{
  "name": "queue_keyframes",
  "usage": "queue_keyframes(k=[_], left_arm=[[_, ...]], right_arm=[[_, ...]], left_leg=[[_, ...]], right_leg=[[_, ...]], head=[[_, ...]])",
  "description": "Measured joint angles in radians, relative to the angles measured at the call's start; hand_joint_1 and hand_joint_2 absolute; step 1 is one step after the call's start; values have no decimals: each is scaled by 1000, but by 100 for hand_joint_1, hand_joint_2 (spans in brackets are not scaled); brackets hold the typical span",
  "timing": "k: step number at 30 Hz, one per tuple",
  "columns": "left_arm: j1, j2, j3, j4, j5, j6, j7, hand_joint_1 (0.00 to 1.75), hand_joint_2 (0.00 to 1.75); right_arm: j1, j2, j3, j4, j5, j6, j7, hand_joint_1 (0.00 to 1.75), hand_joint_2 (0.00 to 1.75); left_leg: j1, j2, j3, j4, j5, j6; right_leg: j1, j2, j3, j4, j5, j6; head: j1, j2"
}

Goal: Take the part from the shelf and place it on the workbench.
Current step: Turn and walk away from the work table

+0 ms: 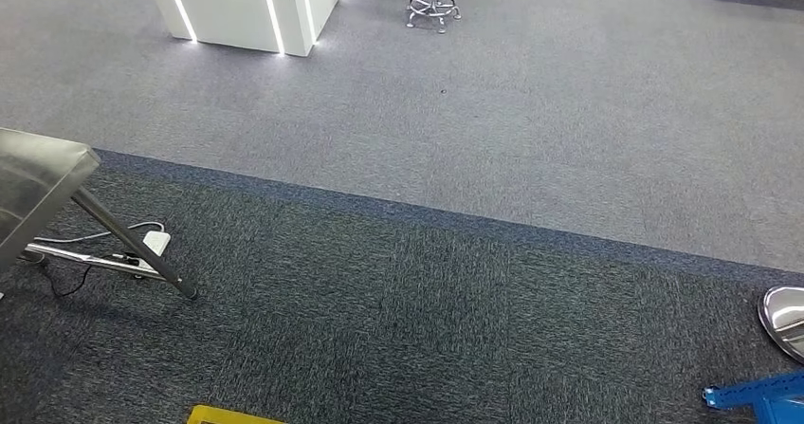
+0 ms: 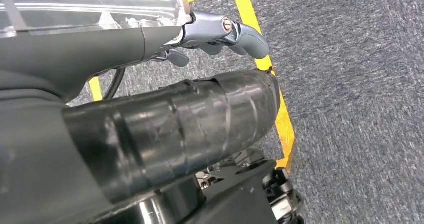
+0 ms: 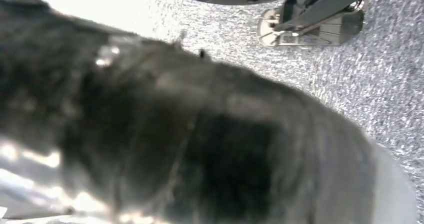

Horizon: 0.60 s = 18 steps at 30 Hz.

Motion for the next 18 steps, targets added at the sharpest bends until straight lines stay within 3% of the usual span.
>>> queue_keyframes(k=[2, 3, 6, 8, 11, 12, 13, 14, 16, 18], left_arm=[[0, 0, 0, 0, 0, 0, 0, 0, 0], [-1, 0, 0, 0, 0, 0, 0, 0, 0], [-3, 0, 0, 0, 0, 0, 0, 0, 0], [-4, 0, 0, 0, 0, 0, 0, 0, 0], [-4, 0, 0, 0, 0, 0, 0, 0, 0], [-3, 0, 0, 0, 0, 0, 0, 0, 0], [-2, 0, 0, 0, 0, 0, 0, 0, 0], [-1, 0, 0, 0, 0, 0, 0, 0, 0], [0, 0, 0, 0, 0, 0, 0, 0, 0], [-2, 0, 0, 0, 0, 0, 0, 0, 0]], right_arm=[[-1, 0, 0, 0, 0, 0, 0, 0, 0], [-1, 0, 0, 0, 0, 0, 0, 0, 0], [-2, 0, 0, 0, 0, 0, 0, 0, 0], [-2, 0, 0, 0, 0, 0, 0, 0, 0], [-2, 0, 0, 0, 0, 0, 0, 0, 0], [-2, 0, 0, 0, 0, 0, 0, 0, 0], [-2, 0, 0, 0, 0, 0, 0, 0, 0], [-2, 0, 0, 0, 0, 0, 0, 0, 0], [-2, 0, 0, 0, 0, 0, 0, 0, 0], [-3, 0, 0, 0, 0, 0, 0, 0, 0]], left_leg=[[-2, 1, 1, 3, -3, -6], [-4, 1, 1, 4, -5, -10], [-5, 3, 2, 3, -6, -27], [-4, -1, -8, 32, -30, -37], [-2, -8, -86, 207, -123, -46], [-2, -8, -112, 262, -142, -48], [-1, -8, -124, 287, -141, -48], [-1, -9, -117, 269, -120, -47], [-1, -10, -58, 141, -47, -41], [-3, -13, -7, 29, -8, -34]], right_leg=[[4, -8, 65, -132, 51, -10], [7, -11, 81, -167, 59, -14], [10, -8, 84, -185, 61, -29], [4, -7, 88, -194, 67, -41], [4, -6, 89, -198, 69, -51], [5, -6, 89, -197, 69, -52], [5, -4, 90, -197, 68, -52], [6, -3, 91, -196, 68, -52], [6, 1, 94, -194, 65, -49], [10, 4, 93, -188, 62, -42]], head=[[0, 0], [0, 0], [0, 0], [-1, 0], [-2, 0], [-2, 0], [-2, 0], [-2, 0], [-2, 0], [-2, 0]])
